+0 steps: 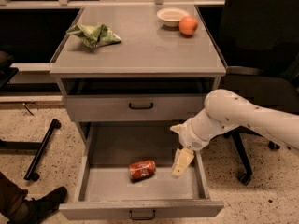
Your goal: Pick coke can from middle drawer and place on counter
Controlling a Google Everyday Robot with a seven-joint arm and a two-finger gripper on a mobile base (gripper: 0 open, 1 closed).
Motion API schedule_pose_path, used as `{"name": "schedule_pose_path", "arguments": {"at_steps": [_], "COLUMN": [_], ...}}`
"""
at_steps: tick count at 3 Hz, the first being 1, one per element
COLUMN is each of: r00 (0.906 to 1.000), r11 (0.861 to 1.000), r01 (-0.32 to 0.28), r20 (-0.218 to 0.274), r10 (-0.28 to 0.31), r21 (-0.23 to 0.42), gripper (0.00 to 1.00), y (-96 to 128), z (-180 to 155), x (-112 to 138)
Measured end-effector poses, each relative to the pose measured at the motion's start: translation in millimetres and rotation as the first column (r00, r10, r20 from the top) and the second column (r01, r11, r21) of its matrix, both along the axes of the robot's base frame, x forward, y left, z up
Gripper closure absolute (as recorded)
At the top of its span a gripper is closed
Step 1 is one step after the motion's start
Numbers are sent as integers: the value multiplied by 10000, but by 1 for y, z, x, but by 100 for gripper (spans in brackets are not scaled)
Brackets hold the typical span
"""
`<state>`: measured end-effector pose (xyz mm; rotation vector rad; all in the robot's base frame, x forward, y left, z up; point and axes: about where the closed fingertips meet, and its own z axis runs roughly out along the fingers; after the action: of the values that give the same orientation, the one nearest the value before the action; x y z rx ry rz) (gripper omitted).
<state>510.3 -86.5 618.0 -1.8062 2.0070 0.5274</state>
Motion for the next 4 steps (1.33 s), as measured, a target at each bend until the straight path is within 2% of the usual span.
{"name": "schedule_pose_path", "arguments": {"at_steps": [1, 2, 3, 4], "r00": [10000, 9998, 9988, 9957], "r11": [10000, 9995, 9961, 9933], "r01": [-1, -36, 174, 222], "r20": [-1, -196, -478, -923], "r10": [1, 42, -133, -117], "r21": [1, 308, 866, 1138], "gripper": [0, 0, 0, 0], "y": [0, 2, -4, -3], "z": [0, -17, -55, -96], "x": [0, 5, 18, 22]}}
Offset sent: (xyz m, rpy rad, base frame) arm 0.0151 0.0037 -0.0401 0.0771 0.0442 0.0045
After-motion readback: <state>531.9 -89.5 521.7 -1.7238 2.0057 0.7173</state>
